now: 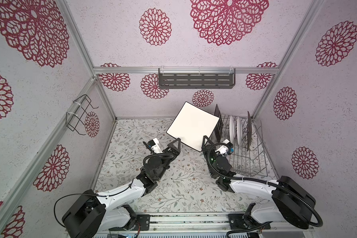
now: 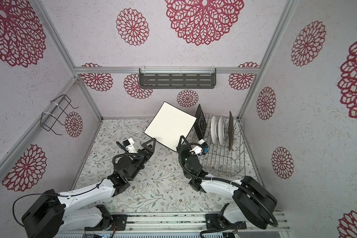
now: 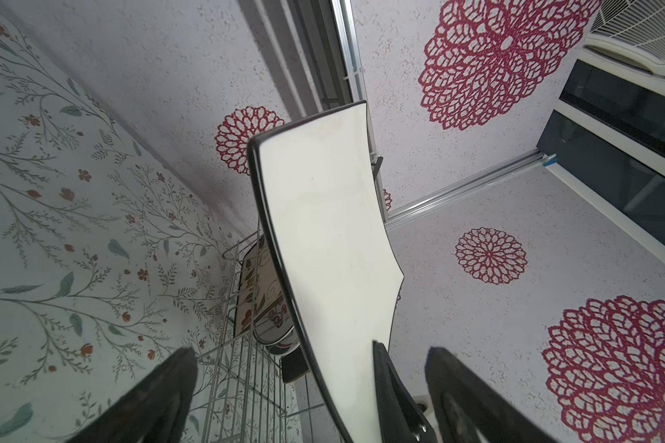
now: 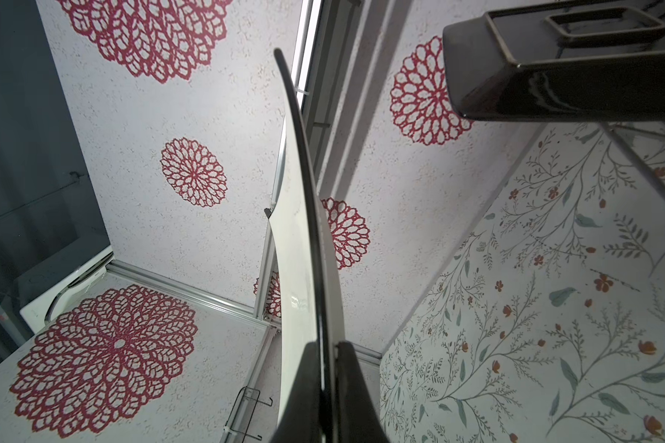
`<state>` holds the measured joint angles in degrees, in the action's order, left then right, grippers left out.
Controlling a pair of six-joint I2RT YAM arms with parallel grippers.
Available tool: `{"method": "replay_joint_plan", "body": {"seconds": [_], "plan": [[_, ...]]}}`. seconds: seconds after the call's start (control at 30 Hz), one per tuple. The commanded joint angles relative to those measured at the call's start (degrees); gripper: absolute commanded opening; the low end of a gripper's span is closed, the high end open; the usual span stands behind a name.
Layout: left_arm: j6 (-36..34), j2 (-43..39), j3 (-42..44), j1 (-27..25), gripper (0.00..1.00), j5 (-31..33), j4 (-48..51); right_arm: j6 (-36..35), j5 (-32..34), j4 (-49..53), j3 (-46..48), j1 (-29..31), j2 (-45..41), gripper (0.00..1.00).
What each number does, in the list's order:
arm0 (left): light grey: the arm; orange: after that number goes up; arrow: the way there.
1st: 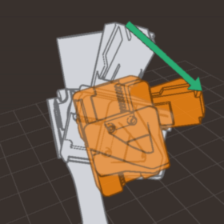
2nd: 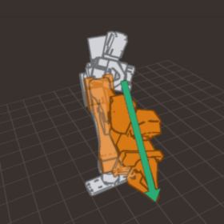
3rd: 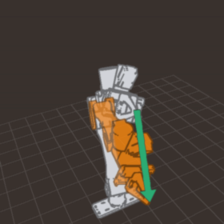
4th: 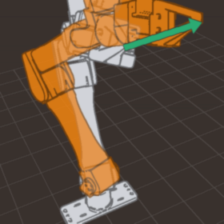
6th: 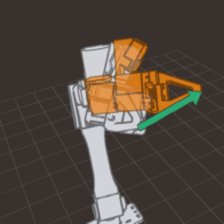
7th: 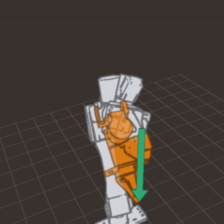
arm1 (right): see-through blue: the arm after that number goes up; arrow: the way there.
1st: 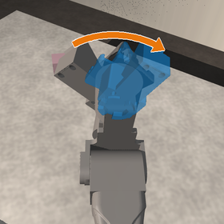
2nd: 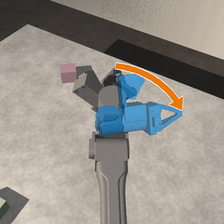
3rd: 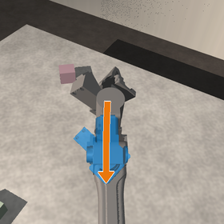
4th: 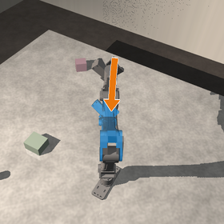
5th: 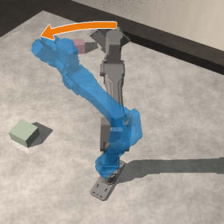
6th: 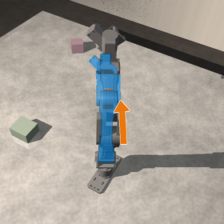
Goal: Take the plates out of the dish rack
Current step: 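Close the left gripper on the plate's lower edge while the right gripper holds it, then open the right gripper to release the plate while the left gripper pulls it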
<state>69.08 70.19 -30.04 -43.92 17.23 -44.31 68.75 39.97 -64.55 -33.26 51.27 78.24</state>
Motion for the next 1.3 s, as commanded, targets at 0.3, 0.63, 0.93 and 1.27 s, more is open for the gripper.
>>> {"method": "replay_joint_plan", "body": {"seconds": [0.3, 0.63, 0.93, 1.27], "plan": [[1.7, 3.3, -4.6, 3.0, 0.94, -3.7, -3.1, 3.7, 0.7, -18.4, -3.8, 3.2, -1.9, 0.0], [2.5, 4.3, -4.6, 3.1, 0.87, -7.3, -5.3, 5.2, 0.2, -19.8, -4.0, 3.3, -1.0, 0.0], [2.7, 4.4, -4.5, 3.1, 0.63, -7.4, -6.3, 7.5, -1.3, -20.8, -5.8, 3.8, 2.4, 0.0], [4.0, 5.7, -4.0, 4.2, 0.44, -8.0, -8.9, 7.4, -0.9, -21.2, -7.1, 5.0, 4.2, 0.0]]}}
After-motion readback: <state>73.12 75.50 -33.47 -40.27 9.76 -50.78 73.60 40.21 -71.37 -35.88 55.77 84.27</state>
